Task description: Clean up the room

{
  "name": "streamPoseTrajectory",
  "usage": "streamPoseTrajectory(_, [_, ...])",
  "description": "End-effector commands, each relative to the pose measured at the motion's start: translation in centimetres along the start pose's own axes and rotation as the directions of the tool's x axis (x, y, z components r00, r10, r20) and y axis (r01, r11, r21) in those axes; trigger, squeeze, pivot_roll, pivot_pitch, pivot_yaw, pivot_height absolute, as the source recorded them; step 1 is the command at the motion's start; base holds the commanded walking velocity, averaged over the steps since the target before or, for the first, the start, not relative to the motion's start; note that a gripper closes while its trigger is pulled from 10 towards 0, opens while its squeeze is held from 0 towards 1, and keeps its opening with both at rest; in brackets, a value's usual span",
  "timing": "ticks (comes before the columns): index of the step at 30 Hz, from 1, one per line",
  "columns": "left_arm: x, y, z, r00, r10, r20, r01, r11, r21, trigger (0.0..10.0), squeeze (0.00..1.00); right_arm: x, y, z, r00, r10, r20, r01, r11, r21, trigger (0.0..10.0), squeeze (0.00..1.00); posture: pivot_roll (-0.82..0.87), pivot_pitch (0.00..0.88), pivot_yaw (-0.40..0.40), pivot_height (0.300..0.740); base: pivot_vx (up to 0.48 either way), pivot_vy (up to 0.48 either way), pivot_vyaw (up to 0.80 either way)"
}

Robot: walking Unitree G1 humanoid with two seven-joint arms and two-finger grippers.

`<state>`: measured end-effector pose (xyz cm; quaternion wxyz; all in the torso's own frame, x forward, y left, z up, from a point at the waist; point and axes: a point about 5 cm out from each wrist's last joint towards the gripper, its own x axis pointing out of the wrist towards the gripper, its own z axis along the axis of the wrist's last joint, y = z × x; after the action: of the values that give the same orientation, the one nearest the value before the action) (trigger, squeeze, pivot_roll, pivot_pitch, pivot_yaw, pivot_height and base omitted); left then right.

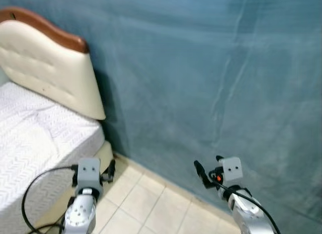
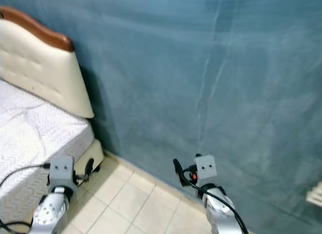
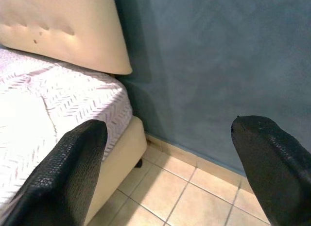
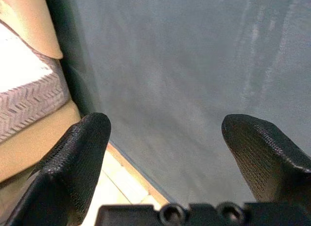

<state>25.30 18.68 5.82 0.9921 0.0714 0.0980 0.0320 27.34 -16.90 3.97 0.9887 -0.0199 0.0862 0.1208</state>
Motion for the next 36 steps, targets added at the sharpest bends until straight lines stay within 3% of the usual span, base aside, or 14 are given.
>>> streamPoseTrajectory(1, [0.2,0.4,0.5,1.000,0.006,0.012,-0.006,1.000,0.029,10.0,0.00,0.4,0.2,-0.1,1.000,0.015,-0.008,-0.015,1.000,0.006,10.0,1.00,0.08,0.000,-0.007,0.740,0.000,0.000,0.52])
streamPoseTrajectory(5, [0.6,0.3,0.7,1.000,0.002,0.013,-0.002,0.998,-0.055,10.0,0.00,1.0,0.6,0.0,0.998,0.055,-0.003,-0.055,0.998,0.030,10.0,1.00,0.08,0.000,-0.007,0.740,0.000,0.285,0.52])
streamPoseTrajectory(7, [0.7,0.7,0.2,0.998,0.052,-0.020,-0.054,0.994,-0.092,10.0,0.00,1.0,0.6,-0.1,0.997,0.071,-0.006,-0.071,0.997,0.029,10.0,1.00,0.08,0.000,-0.014,0.740,-0.126,0.427,0.50])
streamPoseTrajectory(20, [0.1,0.6,-0.4,0.999,0.044,-0.026,-0.047,0.993,-0.105,10.0,0.00,1.5,1.0,0.1,0.986,0.166,0.019,-0.167,0.984,0.059,10.0,1.00,0.11,0.000,-0.031,0.740,-0.269,0.387,0.50])
streamPoseTrajectory(26, [0.6,0.7,-0.1,0.998,0.053,-0.020,-0.053,0.998,-0.017,10.0,0.00,1.3,1.6,-0.9,0.972,0.235,-0.006,-0.233,0.968,0.096,10.0,1.00,0.10,0.000,-0.022,0.740,-0.041,0.144,0.49])
streamPoseTrajectory(29, [1.1,0.9,0.3,0.997,0.076,0.000,-0.076,0.997,0.021,10.0,0.00,1.1,1.2,-1.3,0.976,0.218,-0.021,-0.215,0.971,0.103,10.0,1.00,0.09,0.000,-0.018,0.740,0.000,0.000,0.48])
streamPoseTrajectory(31, [1.4,1.0,0.9,0.996,0.081,0.030,-0.082,0.997,0.018,10.0,0.00,1.1,1.5,-1.2,0.972,0.235,-0.018,-0.233,0.969,0.085,10.0,1.00,0.09,0.000,-0.015,0.740,0.000,0.000,0.48])
streamPoseTrajectory(32, [1.6,0.8,1.3,0.996,0.072,0.045,-0.071,0.997,-0.015,10.0,0.00,1.4,1.4,-1.1,0.982,0.182,-0.042,-0.181,0.983,0.024,10.0,1.00,0.09,0.000,-0.012,0.740,0.000,0.000,0.00])
streamPoseTrajectory(36, [1.4,0.8,0.9,0.996,0.089,0.017,-0.088,0.994,-0.063,10.0,0.00,2.0,1.5,0.4,0.988,0.148,0.048,-0.152,0.984,0.093,10.0,1.00,0.09,0.000,-0.009,0.740,0.000,0.478,0.00])
